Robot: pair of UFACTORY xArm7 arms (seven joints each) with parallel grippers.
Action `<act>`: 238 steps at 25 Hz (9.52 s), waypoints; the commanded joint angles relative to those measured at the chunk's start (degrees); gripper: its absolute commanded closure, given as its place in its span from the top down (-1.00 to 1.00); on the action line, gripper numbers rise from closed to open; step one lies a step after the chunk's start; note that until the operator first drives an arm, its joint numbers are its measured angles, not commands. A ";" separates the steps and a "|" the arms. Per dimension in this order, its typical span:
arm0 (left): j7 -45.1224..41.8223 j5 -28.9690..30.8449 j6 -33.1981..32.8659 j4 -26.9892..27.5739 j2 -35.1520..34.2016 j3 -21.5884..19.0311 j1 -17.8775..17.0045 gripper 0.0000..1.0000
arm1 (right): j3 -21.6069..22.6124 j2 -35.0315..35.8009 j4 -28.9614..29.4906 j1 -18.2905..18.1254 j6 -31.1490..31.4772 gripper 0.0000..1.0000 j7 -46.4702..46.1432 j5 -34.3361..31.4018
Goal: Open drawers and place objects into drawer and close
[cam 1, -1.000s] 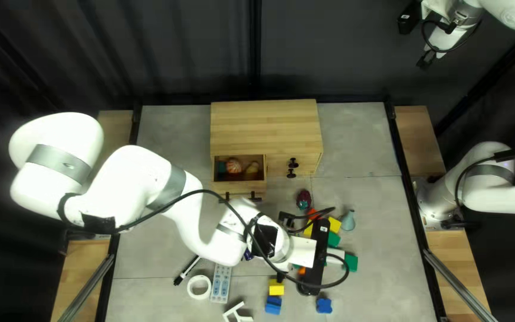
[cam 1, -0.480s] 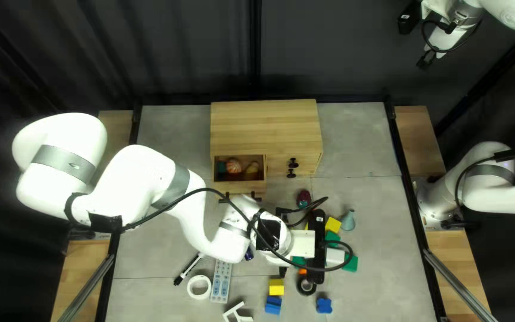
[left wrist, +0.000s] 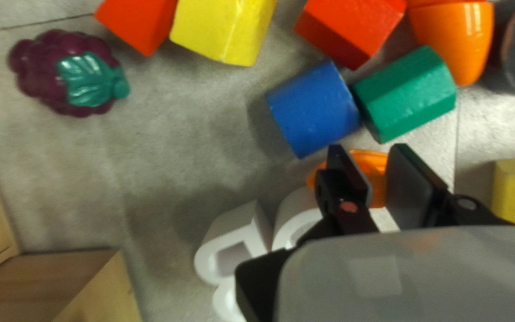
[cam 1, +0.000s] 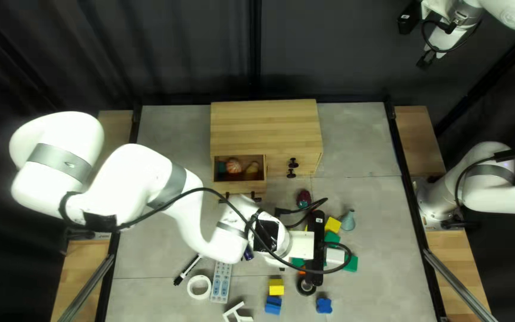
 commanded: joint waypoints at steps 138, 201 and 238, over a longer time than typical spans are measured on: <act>-1.12 -21.67 20.81 -27.84 -30.50 -15.79 -19.74 1.00 | 25.00 -1.26 -2.27 14.50 -6.50 1.00 8.33 14.80; -1.12 -21.67 20.81 -27.84 -30.50 -15.79 -19.74 1.00 | 51.51 44.86 3.98 33.25 -54.40 1.00 -24.32 17.59; -1.12 -21.67 20.81 -27.84 -30.50 -15.79 -19.74 1.00 | 46.65 75.81 28.32 40.05 -47.42 1.00 -17.32 3.02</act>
